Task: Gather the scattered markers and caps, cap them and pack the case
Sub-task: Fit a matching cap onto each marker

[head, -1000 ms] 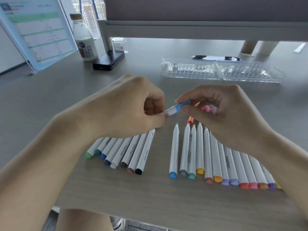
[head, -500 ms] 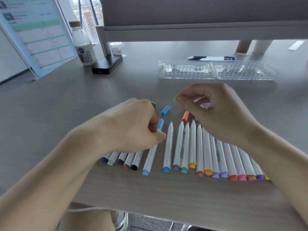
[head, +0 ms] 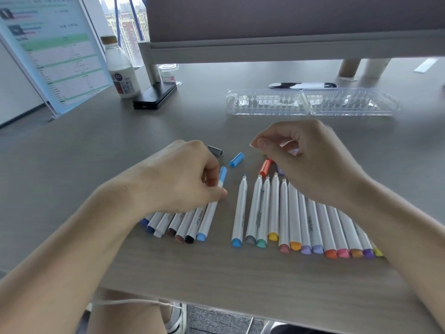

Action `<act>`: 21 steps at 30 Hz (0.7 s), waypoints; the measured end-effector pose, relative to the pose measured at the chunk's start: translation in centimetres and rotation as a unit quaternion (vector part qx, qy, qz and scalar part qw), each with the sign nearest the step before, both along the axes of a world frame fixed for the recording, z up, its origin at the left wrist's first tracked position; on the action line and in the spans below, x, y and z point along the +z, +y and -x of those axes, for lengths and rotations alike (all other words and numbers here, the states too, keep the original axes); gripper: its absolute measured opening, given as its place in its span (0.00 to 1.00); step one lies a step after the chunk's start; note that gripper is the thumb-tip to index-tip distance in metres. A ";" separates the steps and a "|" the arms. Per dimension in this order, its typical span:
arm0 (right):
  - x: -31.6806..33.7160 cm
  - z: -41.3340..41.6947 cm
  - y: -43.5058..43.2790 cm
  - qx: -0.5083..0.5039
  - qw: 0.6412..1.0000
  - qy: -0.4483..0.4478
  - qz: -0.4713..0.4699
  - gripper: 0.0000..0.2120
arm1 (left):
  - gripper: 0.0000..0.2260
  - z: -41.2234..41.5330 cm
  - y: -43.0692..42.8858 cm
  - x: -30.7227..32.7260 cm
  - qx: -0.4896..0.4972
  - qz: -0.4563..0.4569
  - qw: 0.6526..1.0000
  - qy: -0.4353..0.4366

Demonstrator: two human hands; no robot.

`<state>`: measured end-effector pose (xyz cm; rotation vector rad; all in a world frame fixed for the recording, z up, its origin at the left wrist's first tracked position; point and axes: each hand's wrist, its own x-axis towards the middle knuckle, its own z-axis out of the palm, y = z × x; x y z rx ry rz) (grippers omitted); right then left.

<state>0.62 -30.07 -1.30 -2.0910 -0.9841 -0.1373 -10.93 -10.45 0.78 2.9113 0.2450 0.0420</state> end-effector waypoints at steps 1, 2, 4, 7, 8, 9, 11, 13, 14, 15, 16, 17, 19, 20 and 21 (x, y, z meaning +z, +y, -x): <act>0.0 0.0 0.0 -0.001 1.000 -0.002 0.001 0.09 | 0.16 0.0 0.0 0.0 0.001 0.002 1.000 0.000; 0.0 0.0 0.0 -0.001 1.000 -0.004 0.002 0.09 | 0.16 0.0 -0.1 0.0 0.001 0.006 1.000 0.000; 0.0 0.0 0.1 -0.004 1.000 -0.005 0.004 0.10 | 0.17 -0.1 -0.2 0.1 0.000 0.023 1.000 -0.002; 0.0 0.0 0.1 -0.004 1.000 0.000 0.003 0.10 | 0.19 -0.3 -0.8 0.2 -0.006 0.049 0.999 -0.013; 0.0 0.0 0.1 -0.003 1.000 0.001 0.003 0.10 | 0.19 -0.4 -1.1 0.2 -0.005 0.054 0.998 -0.015; 0.0 0.0 0.1 -0.002 1.000 0.000 0.004 0.10 | 0.20 -0.6 -1.4 0.1 -0.004 0.058 0.998 -0.015; 0.0 0.1 0.1 -0.003 1.000 -0.001 0.006 0.10 | 0.19 -0.9 -2.0 -0.2 -0.003 0.057 0.998 -0.009; 0.0 0.1 0.0 -0.004 1.000 -0.003 0.007 0.10 | 0.19 -1.2 -2.5 -0.5 -0.005 0.052 0.999 -0.004; 0.0 0.1 0.0 -0.004 1.000 -0.003 0.008 0.10 | 0.19 -1.3 -2.6 -0.6 -0.005 0.050 0.999 -0.002; 0.1 0.1 0.0 -0.004 1.000 -0.003 0.007 0.10 | 0.18 -1.3 -2.7 -0.6 -0.003 0.048 0.999 0.001; 0.1 0.2 0.0 -0.005 1.000 -0.004 0.006 0.10 | 0.18 -1.3 -2.6 -0.7 0.001 0.046 0.999 0.004; 0.1 0.2 0.0 -0.005 1.000 -0.004 0.005 0.10 | 0.17 -1.2 -2.5 -0.6 0.006 0.044 0.999 0.008; 0.1 0.2 0.0 -0.004 1.000 -0.003 0.006 0.11 | 0.17 -1.2 -2.4 -0.6 0.015 0.036 0.999 0.011; 0.1 0.2 0.0 -0.004 1.000 -0.003 0.008 0.11 | 0.17 -1.2 -2.3 -0.6 0.020 0.033 0.999 0.011; 0.1 0.1 0.0 -0.004 1.000 -0.002 0.010 0.11 | 0.18 -1.2 -2.3 -0.6 0.025 0.031 0.999 0.010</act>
